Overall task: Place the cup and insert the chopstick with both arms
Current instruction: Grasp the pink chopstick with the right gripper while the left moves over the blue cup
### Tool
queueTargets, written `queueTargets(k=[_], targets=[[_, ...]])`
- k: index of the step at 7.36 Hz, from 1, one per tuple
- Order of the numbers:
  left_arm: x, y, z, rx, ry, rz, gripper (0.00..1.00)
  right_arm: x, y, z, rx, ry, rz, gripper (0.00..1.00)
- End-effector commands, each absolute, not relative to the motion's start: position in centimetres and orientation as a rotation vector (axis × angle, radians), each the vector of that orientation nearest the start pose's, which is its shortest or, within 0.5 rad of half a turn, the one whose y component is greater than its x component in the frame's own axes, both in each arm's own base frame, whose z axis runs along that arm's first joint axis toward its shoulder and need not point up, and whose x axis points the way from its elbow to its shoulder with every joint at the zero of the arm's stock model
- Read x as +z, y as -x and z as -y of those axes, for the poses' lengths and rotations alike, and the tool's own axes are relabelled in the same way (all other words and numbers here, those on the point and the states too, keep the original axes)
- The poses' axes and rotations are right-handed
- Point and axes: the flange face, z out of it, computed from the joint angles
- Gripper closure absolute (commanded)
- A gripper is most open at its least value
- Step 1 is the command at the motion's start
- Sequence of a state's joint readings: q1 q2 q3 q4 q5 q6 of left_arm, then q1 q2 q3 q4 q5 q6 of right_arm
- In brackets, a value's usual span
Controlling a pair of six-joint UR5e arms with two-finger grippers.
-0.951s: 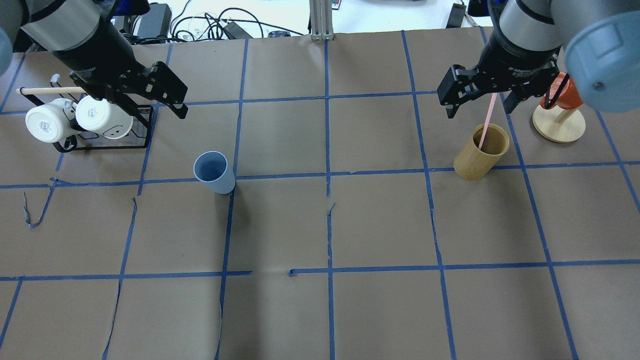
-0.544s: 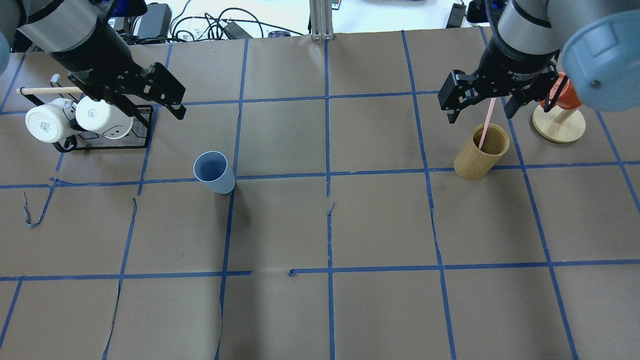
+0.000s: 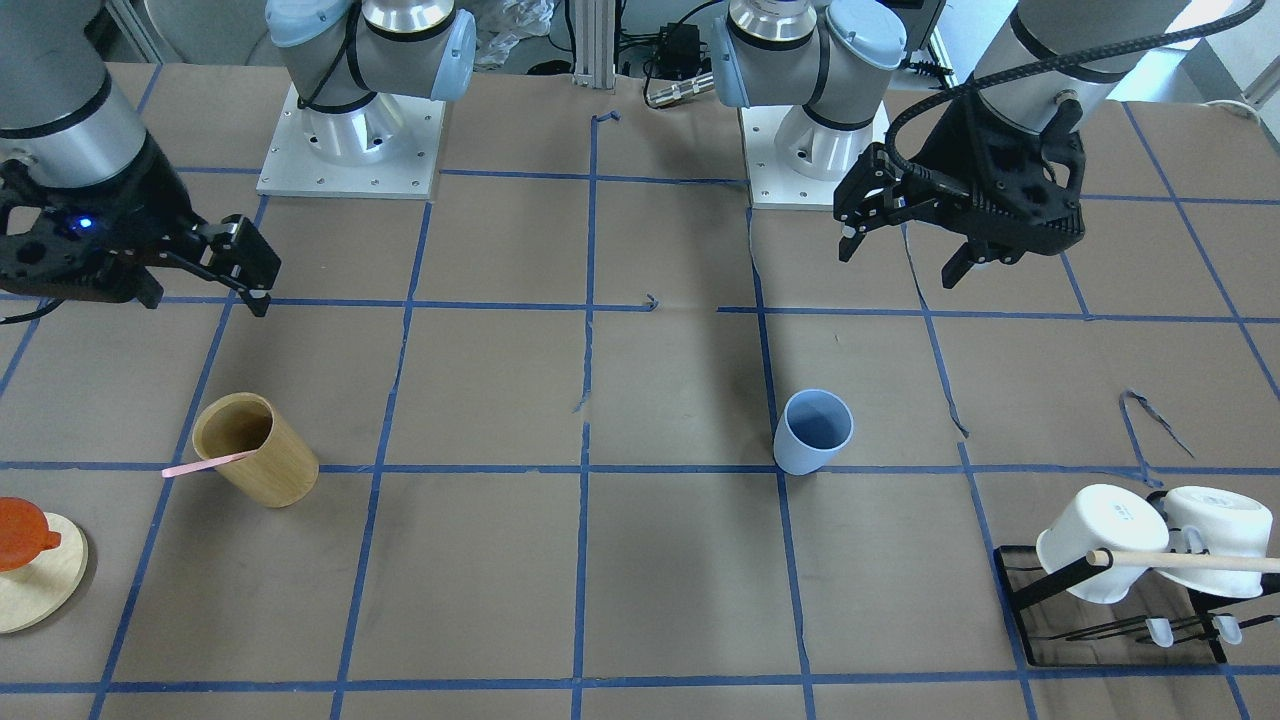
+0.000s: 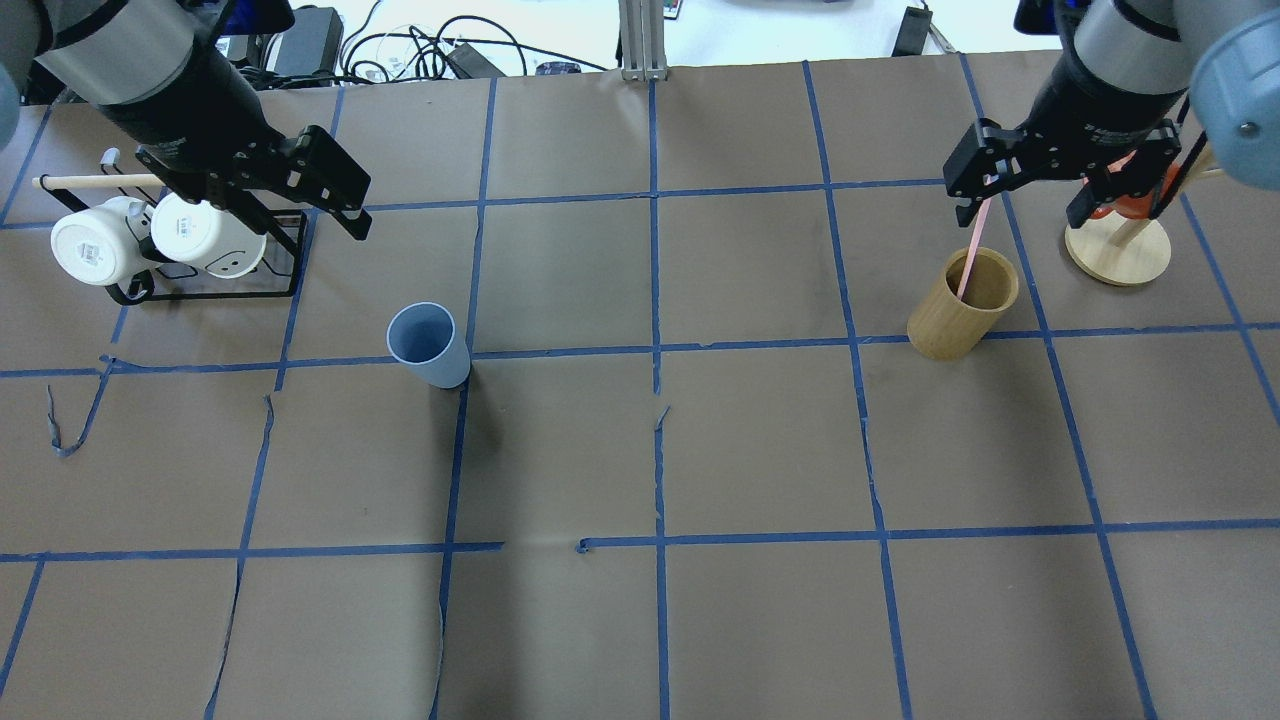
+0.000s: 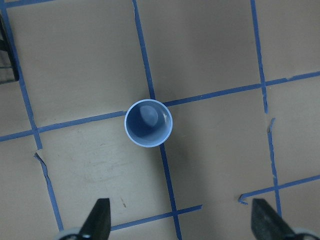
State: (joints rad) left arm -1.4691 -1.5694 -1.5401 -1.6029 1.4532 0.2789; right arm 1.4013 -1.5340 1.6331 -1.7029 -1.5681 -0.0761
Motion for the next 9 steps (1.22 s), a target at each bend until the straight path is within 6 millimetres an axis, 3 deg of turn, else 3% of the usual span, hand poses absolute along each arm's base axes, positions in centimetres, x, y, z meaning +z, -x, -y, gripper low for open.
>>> queueTargets(k=[1, 2, 3, 5, 6, 7, 8, 9], targets=[[48.5, 9.4, 51.3, 0.018, -0.242, -3.239, 0.0, 40.5, -2.5, 56.1, -0.183, -0.19, -3.14, 0.0], [47.6, 9.6, 52.2, 0.043, -0.103, -3.248, 0.0, 37.0, -2.3, 57.0, -0.197, -0.188, -3.142, 0.0], [44.8, 10.0, 53.8, 0.058, -0.047, -3.249, 0.0, 34.1, -2.1, 57.6, -0.213, -0.189, -3.149, 0.0], [37.5, 12.1, 57.3, 0.016, -0.009, -3.24, 0.0, 32.8, -2.0, 58.8, -0.289, -0.175, -3.143, 0.04], [34.0, 13.4, 57.8, 0.029, -0.007, -3.188, 0.0, 33.5, -1.9, 59.3, -0.377, -0.178, -3.143, 0.15], [31.9, 14.7, 58.1, 0.012, -0.029, -3.136, 0.0, 33.9, -1.9, 59.2, -0.393, -0.175, -3.141, 0.4], [30.2, 15.1, 58.2, 0.028, -0.022, -3.135, 0.0, 33.9, -1.9, 59.1, -0.38, -0.183, -3.145, 0.49], [29.2, 15.3, 58.2, 0.048, -0.022, -3.136, 0.0, 33.7, -1.9, 58.9, -0.366, -0.193, -3.144, 0.52]])
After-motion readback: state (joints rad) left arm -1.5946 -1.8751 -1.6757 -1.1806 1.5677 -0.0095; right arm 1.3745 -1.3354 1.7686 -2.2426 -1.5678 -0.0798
